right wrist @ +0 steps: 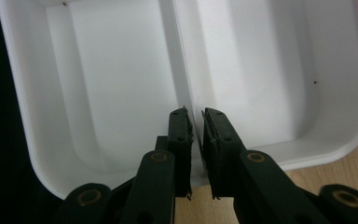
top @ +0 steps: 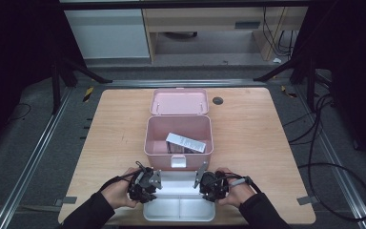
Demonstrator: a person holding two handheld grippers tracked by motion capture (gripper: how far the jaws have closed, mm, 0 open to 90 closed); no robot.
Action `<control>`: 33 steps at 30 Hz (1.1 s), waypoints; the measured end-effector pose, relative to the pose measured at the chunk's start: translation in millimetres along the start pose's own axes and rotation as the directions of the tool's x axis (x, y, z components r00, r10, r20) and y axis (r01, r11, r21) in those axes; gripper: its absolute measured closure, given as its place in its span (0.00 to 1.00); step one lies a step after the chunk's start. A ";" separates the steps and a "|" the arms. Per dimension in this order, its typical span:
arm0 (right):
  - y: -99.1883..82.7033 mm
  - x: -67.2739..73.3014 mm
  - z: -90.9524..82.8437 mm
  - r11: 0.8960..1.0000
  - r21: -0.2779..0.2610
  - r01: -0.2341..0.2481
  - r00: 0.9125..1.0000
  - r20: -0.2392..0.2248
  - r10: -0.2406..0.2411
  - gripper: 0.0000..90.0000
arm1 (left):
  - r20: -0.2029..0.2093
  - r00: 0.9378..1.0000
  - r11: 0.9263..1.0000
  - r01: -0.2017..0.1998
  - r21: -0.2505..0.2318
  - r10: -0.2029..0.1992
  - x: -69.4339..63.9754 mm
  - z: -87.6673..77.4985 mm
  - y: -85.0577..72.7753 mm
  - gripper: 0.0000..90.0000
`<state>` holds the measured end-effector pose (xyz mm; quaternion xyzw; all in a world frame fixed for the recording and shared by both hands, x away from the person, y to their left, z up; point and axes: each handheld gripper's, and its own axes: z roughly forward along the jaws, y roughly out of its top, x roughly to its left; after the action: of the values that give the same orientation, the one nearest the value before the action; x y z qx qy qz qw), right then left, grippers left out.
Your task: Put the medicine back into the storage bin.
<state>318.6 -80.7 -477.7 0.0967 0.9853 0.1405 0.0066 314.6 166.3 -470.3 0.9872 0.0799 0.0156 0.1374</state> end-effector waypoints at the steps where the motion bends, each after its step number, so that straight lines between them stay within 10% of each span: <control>1: 0.2 -0.3 1.0 1.000 0.003 -0.002 1.000 -0.002 0.002 0.91 | 0.004 1.000 1.000 -0.001 0.002 0.001 0.2 0.6 0.1 0.84; 21: 8.3 -2.8 6.1 0.998 0.057 0.014 1.000 -0.013 -0.013 0.95 | 0.016 0.997 0.995 -0.075 0.065 0.075 0.0 7.8 5.6 0.97; 33: 5.9 11.7 -22.0 0.999 0.027 0.019 0.998 -0.060 -0.017 0.95 | 0.057 0.995 0.996 -0.086 0.035 0.084 -14.2 -21.5 10.6 0.98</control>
<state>307.3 -79.0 -454.8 0.0838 0.9877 0.1299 -0.0231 301.1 159.7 -446.9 0.9921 0.0342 -0.0075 0.1202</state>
